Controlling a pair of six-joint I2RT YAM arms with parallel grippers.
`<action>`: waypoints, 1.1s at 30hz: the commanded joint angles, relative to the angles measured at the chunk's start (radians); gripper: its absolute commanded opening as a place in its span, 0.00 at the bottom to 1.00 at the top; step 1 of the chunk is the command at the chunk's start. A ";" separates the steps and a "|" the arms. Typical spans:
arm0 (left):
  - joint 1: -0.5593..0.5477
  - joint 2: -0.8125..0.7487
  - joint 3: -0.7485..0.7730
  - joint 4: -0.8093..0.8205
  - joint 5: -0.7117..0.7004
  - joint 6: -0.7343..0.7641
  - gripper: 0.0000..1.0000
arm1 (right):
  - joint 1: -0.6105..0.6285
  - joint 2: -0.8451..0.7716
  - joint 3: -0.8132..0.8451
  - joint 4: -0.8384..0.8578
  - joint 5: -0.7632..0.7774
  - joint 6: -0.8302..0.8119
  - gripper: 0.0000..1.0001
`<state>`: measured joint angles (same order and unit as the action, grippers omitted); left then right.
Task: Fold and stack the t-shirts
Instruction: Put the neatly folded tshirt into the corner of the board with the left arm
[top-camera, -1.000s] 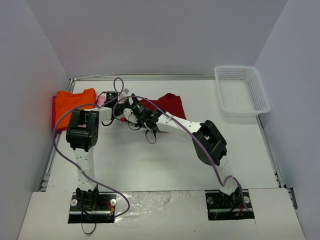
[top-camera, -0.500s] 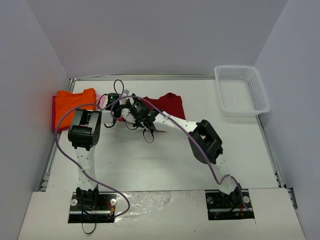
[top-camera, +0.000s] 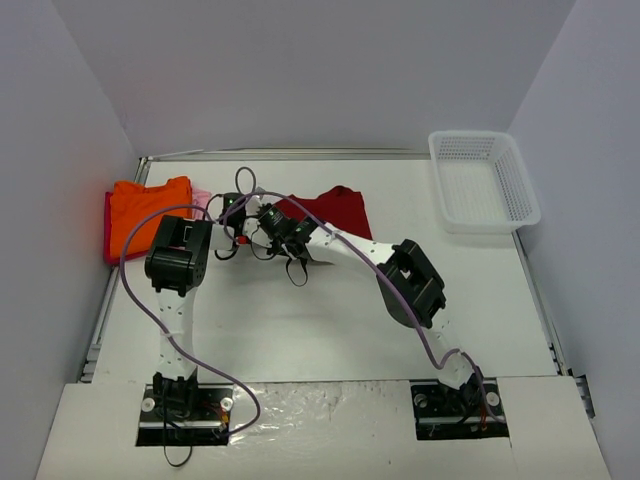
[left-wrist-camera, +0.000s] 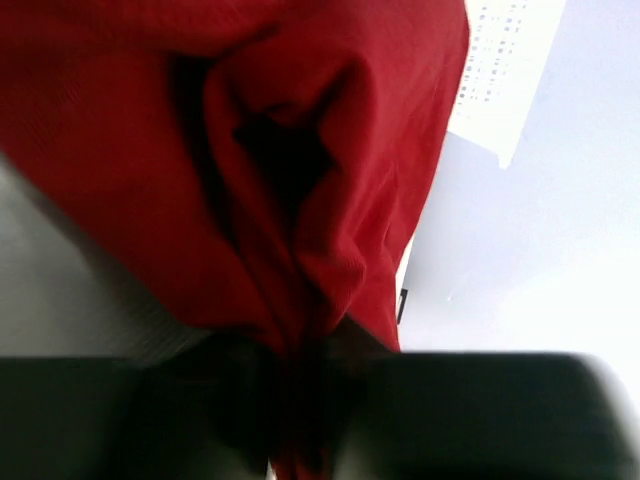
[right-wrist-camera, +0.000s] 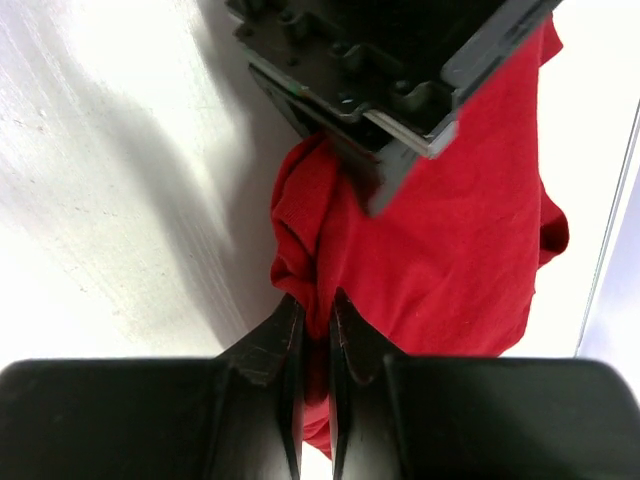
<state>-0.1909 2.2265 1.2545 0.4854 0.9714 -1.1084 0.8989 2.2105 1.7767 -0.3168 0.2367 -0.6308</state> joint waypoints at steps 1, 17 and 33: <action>-0.013 -0.005 0.034 -0.013 0.009 0.030 0.11 | 0.011 -0.034 0.024 -0.016 0.019 0.003 0.00; 0.014 -0.031 0.164 -0.266 0.003 0.225 0.02 | -0.027 -0.365 -0.004 -0.370 -0.392 -0.081 0.73; 0.076 -0.094 0.532 -0.973 -0.188 0.749 0.02 | -0.741 -0.517 -0.379 -0.386 -0.862 -0.101 0.94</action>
<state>-0.1478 2.2192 1.6688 -0.2825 0.8360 -0.5125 0.1493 1.6871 1.4826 -0.6632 -0.4808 -0.7334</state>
